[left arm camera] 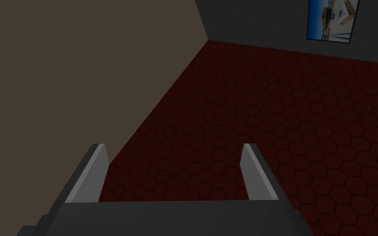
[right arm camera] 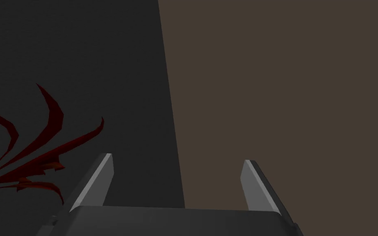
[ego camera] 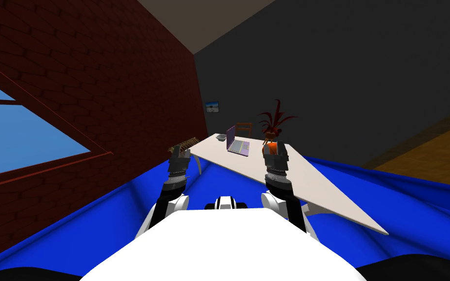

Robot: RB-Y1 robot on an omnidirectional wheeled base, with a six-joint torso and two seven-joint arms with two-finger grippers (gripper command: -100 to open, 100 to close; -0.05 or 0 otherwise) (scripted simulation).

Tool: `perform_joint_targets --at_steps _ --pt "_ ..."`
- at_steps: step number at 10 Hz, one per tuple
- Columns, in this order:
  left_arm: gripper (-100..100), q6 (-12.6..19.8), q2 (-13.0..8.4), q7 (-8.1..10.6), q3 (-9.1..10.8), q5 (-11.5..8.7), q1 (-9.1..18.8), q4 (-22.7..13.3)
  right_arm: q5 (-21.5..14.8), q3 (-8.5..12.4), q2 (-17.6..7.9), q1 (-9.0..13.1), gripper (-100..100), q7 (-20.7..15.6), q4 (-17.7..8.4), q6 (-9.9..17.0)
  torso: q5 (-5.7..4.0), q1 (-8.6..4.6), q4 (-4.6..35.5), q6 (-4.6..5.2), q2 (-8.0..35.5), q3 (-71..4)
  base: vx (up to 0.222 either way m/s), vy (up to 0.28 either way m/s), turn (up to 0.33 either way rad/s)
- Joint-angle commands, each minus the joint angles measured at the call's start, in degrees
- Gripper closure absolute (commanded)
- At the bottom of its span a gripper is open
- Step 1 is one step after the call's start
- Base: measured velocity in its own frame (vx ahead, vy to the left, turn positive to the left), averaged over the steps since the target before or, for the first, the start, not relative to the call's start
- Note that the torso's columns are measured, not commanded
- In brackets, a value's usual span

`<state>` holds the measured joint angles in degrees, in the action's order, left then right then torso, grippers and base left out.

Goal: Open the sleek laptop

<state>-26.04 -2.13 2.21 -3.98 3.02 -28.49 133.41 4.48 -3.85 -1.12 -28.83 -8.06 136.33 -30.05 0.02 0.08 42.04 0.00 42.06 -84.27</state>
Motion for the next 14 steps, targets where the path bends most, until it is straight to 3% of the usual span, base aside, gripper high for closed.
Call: perform_joint_targets --at_steps 1,5,6,10,11,13,14 --pt "0 0.0 0.0 0.00 0.00 0.0 0.0 0.0 -0.3 -0.1 -3.8 0.7 -100 -0.3 -0.6 1.5 -0.01 -0.04 0.2 0.01 0.2 -0.3 0.005 0.034 0.015" --pt "0 0.0 0.0 0.00 0.00 0.0 0.0 0.0 -1.8 -1.2 -11.0 3.6 -100 -2.1 -4.4 6.4 0.01 0.01 0.2 0.01 0.2 -0.3 0.016 0.072 0.047" --pt "0 0.0 0.0 0.00 -0.01 0.0 0.0 0.0 -1.8 -1.2 -11.4 3.6 -100 -2.1 -4.4 6.4 -0.01 -0.03 0.2 0.00 0.2 -0.3 0.017 0.070 0.021" --pt "0 0.0 0.0 0.00 -0.01 0.0 0.0 0.0 -4.0 -2.8 -18.3 7.7 -100 -4.6 -9.1 12.6 0.00 0.00 0.2 0.01 0.2 -0.3 0.027 0.101 0.064" --pt "0 0.0 0.0 0.00 -0.01 0.0 0.0 0.0 -4.0 -2.8 -18.3 7.7 -100 -4.6 -9.1 13.1 0.01 0.05 0.2 -0.01 0.2 -0.3 0.031 0.093 0.020" --pt "0 0.0 0.0 0.00 0.00 0.0 0.0 0.0 -5.2 -3.7 -21.8 10.0 -100 -6.1 -11.8 16.5 -0.06 -0.18 0.3 0.01 0.3 -0.3 0.017 0.089 0.068" --pt "0 0.0 0.0 0.00 0.00 0.0 0.0 0.0 -5.2 -3.7 -21.8 10.0 -100 -6.1 -11.8 17.0 -0.03 -0.10 0.2 -0.01 0.2 -0.3 0.024 0.075 0.024"
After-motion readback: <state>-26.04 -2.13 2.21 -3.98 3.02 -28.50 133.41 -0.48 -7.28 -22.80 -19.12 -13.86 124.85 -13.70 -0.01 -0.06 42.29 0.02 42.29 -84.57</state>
